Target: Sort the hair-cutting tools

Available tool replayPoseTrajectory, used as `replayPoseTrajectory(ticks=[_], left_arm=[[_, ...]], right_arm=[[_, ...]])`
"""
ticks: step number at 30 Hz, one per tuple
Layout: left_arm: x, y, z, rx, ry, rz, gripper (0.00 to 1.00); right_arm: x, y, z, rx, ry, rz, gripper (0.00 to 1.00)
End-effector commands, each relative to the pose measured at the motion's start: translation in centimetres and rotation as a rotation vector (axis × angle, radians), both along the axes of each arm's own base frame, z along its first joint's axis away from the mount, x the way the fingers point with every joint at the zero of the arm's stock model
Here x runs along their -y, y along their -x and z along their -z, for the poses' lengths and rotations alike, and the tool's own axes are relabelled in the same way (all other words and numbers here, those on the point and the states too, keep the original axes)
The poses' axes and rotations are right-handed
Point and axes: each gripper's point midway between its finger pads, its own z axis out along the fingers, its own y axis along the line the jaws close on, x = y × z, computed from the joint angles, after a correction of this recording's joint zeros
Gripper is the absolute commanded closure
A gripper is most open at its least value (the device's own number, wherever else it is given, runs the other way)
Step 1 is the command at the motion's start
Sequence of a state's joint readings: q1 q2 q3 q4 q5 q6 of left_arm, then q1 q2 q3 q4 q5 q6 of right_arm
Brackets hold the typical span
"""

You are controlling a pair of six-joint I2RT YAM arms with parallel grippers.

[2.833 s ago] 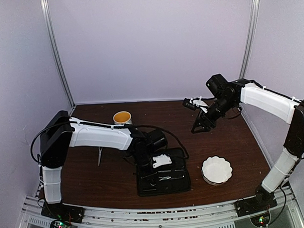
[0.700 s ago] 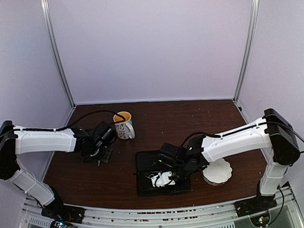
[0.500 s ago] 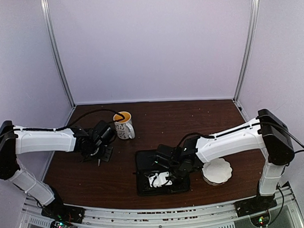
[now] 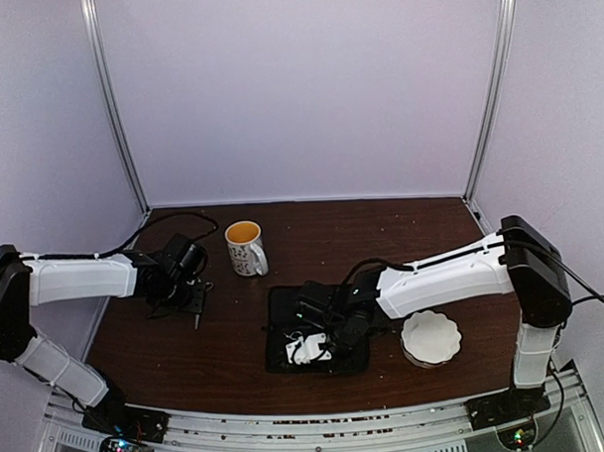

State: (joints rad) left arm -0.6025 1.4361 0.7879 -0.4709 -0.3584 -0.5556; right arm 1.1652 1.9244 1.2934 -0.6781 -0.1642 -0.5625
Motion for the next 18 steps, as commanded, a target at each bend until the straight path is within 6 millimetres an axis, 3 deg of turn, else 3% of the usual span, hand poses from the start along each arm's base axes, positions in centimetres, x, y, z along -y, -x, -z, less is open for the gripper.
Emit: replayPoseTrajectory(ticks=[1,4,9,14,18], left_arm=[[0.4,-1.1,-0.1,0.002,0.083,0.007,0.61],[-0.2,-1.5,0.4,-0.017,0.060,-0.007,0.60],[-1.6,-3.4,1.1,-0.035,0.044,-0.043,0.60],[-1.8,-5.5,1.5,-0.054,0.046,-0.030,0.61],[-0.9,-6.5,2.0,-0.083,0.060,0.003,0.62]], right_arm=[[0.1,-3.7,-0.4,0.094,-0.001,0.041,0.89],[0.0,-2.9,-1.5,0.052,-0.028,0.020,0.85],[0.0,-1.1,-4.8,-0.006,-0.119,-0.005,0.68],[1.1,-0.3,-7.7,-0.014,-0.166,-0.008,0.63],[1.8,-0.2,-8.7,-0.003,-0.187,0.008,0.62]])
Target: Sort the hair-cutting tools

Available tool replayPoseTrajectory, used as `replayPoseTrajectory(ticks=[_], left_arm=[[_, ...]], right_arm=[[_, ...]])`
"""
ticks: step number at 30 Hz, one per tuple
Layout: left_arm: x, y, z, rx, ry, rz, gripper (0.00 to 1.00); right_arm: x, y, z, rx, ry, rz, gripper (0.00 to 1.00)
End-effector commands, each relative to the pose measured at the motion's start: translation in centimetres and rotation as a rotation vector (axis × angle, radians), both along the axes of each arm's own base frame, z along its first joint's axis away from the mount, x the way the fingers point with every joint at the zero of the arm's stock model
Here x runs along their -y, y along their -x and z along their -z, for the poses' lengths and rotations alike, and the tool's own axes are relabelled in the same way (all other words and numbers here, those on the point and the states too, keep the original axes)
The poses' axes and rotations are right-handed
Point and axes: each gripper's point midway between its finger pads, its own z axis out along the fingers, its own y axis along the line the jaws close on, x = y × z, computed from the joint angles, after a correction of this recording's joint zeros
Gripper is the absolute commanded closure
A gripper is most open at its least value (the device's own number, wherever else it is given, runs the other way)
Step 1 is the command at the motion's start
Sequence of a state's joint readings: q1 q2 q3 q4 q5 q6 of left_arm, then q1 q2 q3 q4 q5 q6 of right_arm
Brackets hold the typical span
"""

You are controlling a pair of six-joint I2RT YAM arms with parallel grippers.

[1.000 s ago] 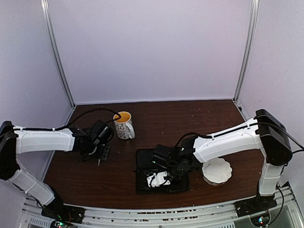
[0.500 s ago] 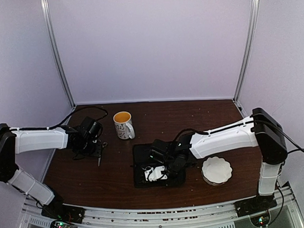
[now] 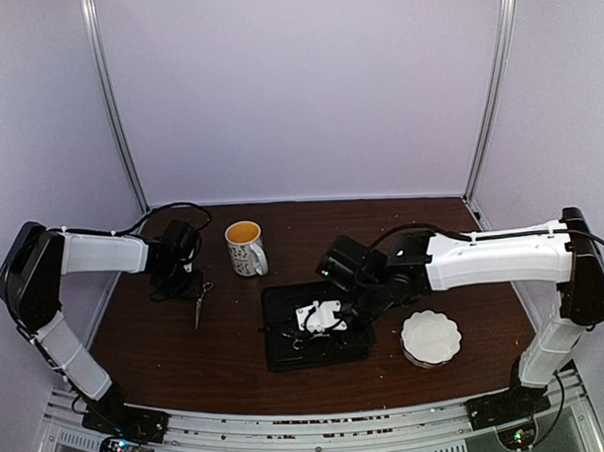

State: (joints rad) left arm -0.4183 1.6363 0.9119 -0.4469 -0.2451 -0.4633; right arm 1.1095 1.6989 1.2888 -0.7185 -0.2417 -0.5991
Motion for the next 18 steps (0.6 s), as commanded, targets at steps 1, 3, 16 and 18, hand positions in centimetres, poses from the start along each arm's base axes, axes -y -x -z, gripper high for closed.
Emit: replayPoseTrajectory(ticks=[1,3,16,18], left_arm=[[2.1,-2.4,-0.5,0.012,0.059,0.069,0.63],[2.9,-2.7,-0.1,-0.008,0.085,0.086,0.65],[2.0,-1.5,2.5,-0.085,0.053,0.022,0.68],[2.3,-1.2,3.0,-0.100,0.072,0.028,0.72]], right_arm=[[1.7,0.7,-0.3,-0.024,0.004,0.017,0.62],[2.1,0.6,-0.2,-0.017,-0.002,0.034,0.62],[2.6,0.1,-0.6,-0.002,-0.039,0.053,0.61],[2.5,0.2,-0.6,-0.005,-0.040,0.051,0.61]])
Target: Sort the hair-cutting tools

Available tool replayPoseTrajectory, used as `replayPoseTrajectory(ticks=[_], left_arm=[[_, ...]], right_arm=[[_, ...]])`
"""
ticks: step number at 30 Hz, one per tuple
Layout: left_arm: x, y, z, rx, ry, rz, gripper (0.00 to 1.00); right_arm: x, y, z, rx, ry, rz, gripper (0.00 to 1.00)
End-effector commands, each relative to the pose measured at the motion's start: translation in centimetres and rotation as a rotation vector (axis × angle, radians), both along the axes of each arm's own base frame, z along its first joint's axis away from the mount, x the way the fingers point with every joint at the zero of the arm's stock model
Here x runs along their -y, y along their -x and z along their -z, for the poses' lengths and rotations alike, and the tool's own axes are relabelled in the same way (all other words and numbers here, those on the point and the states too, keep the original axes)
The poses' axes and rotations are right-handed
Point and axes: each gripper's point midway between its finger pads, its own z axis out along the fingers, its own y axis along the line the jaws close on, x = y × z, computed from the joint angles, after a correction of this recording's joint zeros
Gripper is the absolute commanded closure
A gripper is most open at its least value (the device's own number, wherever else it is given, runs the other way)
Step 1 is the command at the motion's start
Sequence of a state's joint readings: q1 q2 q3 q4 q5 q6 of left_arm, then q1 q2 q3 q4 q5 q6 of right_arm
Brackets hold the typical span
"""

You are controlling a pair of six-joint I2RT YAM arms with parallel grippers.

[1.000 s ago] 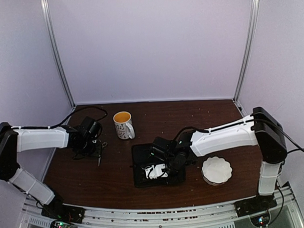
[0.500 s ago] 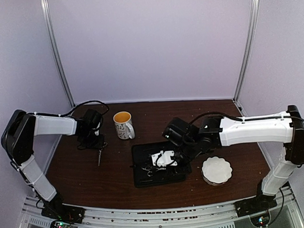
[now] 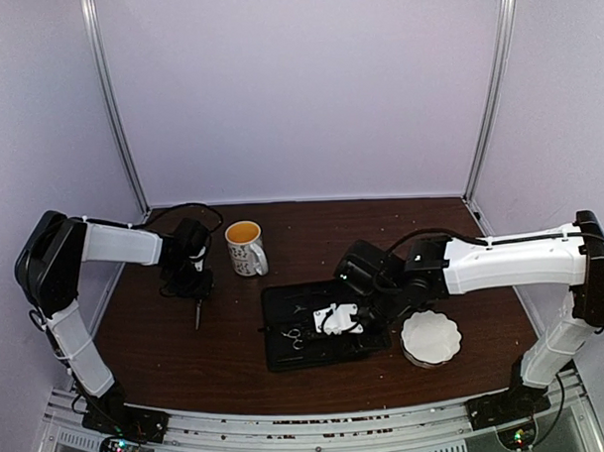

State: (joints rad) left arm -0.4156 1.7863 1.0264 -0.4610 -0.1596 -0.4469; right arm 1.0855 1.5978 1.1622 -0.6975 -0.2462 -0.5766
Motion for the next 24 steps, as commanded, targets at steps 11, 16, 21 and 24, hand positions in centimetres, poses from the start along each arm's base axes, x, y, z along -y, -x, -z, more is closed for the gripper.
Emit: replayPoseTrajectory(ticks=[11,16,21,24], left_arm=[[-0.9,4.1,2.3,-0.099,0.020,-0.027,0.69],[-1.8,5.3,2.2,-0.102,0.000,-0.061,0.69],[-0.7,6.0,2.3,-0.115,0.029,-0.027,0.76],[0.0,6.5,2.5,-0.140,0.054,0.009,0.85]], right_arm=[[-0.2,-0.7,-1.3,0.028,-0.042,0.017,0.61],[-0.4,-0.7,-1.4,0.027,-0.043,0.014,0.61],[-0.5,-0.6,-1.4,0.021,-0.044,0.008,0.61],[-0.5,-0.6,-1.5,0.022,-0.045,0.009,0.61]])
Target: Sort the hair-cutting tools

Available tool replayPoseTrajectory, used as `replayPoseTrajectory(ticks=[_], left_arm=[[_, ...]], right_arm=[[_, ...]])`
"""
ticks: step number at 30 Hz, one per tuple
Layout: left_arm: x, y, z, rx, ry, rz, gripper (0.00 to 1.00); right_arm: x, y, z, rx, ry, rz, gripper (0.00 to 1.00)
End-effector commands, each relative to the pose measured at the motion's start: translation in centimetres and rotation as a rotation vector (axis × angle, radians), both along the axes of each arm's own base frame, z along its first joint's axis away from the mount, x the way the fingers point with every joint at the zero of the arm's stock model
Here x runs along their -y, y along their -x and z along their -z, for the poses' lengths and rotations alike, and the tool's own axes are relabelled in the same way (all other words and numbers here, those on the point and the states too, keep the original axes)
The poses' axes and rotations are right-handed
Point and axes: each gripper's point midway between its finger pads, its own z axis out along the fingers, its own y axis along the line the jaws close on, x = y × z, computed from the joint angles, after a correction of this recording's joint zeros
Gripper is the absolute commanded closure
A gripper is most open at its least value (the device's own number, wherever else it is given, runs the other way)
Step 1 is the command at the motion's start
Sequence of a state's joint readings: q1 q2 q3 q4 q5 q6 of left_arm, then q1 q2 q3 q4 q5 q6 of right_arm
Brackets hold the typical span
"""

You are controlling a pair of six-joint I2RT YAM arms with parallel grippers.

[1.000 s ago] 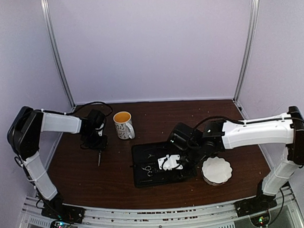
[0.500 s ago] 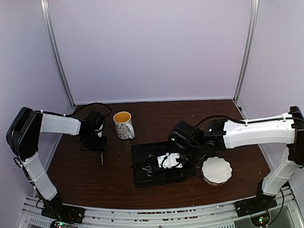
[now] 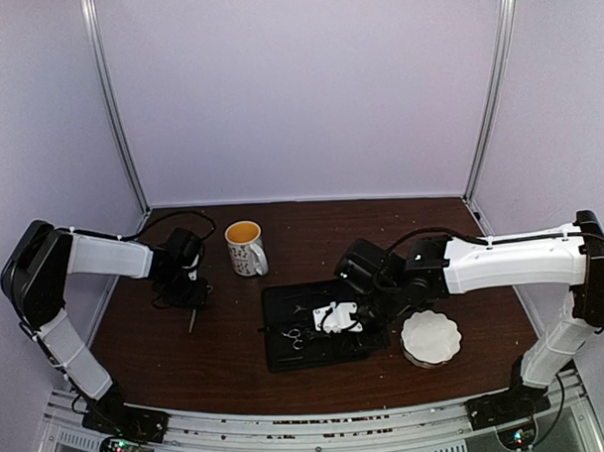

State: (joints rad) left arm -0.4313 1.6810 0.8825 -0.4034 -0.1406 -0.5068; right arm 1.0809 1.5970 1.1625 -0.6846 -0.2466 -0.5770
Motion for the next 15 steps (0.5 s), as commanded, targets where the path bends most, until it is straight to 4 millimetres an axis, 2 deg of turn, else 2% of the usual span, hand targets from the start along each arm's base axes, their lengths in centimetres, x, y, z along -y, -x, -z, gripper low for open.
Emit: replayPoseTrajectory(ticks=[1,5,9,15], left_arm=[[0.4,3.9,2.2,-0.155,0.011,0.054,0.86],[0.3,4.7,1.3,-0.161,0.006,0.068,0.93],[0.1,5.3,-0.7,-0.142,0.015,0.074,0.97],[1.7,6.7,-3.7,-0.116,0.048,0.208,1.00]], right_arm=[[-0.2,-0.4,-1.3,0.017,-0.031,0.006,0.61],[-0.1,-0.5,-1.4,0.025,-0.029,0.009,0.61],[-0.1,-0.5,-1.4,0.024,-0.028,0.012,0.61],[-0.1,-0.5,-1.0,0.011,-0.018,0.008,0.61]])
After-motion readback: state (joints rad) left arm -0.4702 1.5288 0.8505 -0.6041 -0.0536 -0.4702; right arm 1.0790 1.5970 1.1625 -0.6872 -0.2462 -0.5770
